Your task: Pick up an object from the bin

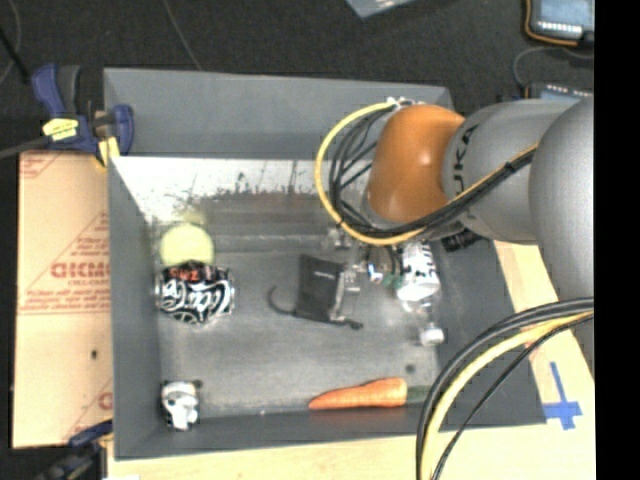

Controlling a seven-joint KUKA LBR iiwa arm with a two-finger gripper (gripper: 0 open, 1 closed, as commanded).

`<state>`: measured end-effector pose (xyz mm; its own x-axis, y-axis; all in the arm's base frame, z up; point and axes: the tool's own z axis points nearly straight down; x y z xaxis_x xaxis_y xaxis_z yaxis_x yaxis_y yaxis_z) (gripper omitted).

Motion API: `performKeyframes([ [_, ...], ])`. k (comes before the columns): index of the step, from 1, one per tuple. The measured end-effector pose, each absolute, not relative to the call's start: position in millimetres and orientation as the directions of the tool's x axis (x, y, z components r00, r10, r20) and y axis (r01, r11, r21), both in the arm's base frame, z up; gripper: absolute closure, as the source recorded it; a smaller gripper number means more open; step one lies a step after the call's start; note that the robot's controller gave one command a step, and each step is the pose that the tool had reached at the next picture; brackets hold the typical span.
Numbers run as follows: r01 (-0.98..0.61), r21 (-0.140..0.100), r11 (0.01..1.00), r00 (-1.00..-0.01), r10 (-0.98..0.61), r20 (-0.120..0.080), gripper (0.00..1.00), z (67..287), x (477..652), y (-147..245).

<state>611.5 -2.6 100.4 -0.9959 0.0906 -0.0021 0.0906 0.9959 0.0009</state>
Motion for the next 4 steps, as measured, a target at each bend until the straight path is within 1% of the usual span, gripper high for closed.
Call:
performKeyframes([
  [1,0.305,0.003,0.952,-0.952,0.305,-0.013,1.00,71.6,617.6,-5.2],
  [2,0.304,0.002,0.953,-0.952,0.305,-0.013,1.00,71.6,617.6,-5.2],
  [3,0.321,0.003,0.947,-0.947,0.321,-0.017,1.00,172.5,614.3,-17.1],
  [4,0.321,0.003,0.947,-0.947,0.321,-0.017,1.00,172.5,614.3,-17.1],
])
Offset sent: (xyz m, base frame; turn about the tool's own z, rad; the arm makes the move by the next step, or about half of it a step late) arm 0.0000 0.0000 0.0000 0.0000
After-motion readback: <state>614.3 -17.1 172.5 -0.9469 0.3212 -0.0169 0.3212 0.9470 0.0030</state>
